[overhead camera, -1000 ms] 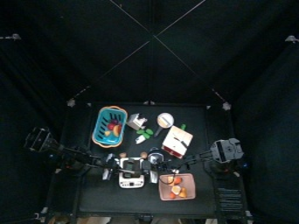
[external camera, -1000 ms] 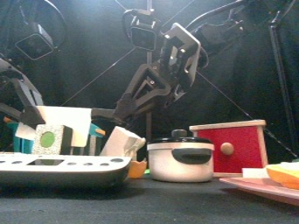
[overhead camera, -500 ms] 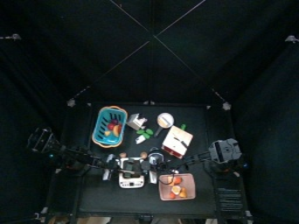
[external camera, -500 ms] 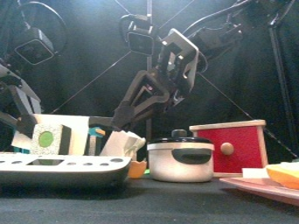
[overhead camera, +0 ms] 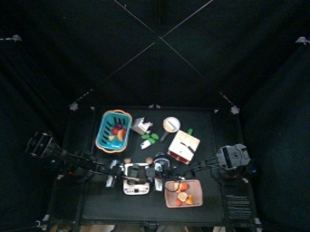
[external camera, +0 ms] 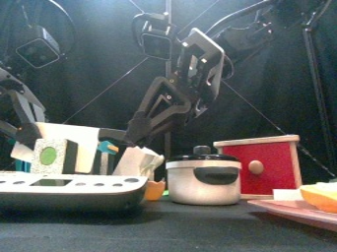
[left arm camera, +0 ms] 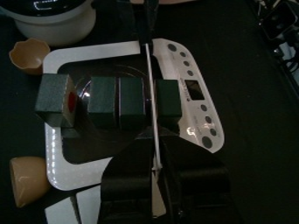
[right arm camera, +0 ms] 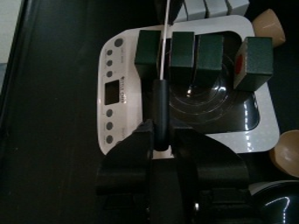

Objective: Cut sushi roll

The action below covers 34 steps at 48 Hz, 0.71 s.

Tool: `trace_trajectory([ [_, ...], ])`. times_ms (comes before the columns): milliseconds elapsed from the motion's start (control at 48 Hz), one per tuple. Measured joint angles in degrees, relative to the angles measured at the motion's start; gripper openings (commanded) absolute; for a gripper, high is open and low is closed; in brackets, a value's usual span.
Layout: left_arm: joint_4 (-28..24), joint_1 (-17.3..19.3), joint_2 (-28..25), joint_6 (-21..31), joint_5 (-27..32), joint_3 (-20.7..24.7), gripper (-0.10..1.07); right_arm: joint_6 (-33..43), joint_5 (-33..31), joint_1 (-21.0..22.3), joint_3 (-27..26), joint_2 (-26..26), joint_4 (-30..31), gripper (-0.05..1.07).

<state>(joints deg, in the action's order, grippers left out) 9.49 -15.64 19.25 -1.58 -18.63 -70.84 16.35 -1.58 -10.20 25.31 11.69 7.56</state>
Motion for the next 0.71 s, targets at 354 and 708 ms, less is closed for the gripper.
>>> trace_trajectory([
  [354, -6.3, 5.7, 11.6, -0.2, 0.7, -1.1, 0.44, 0.2, -0.9, 2.7, -0.1, -7.2, 4.9, 0.50],
  [708, -9.8, 10.5, 16.8, -0.2, 0.9, -1.8, 0.44, 0.3, -0.6, 5.0, -0.1, -7.6, 5.4, 0.50],
])
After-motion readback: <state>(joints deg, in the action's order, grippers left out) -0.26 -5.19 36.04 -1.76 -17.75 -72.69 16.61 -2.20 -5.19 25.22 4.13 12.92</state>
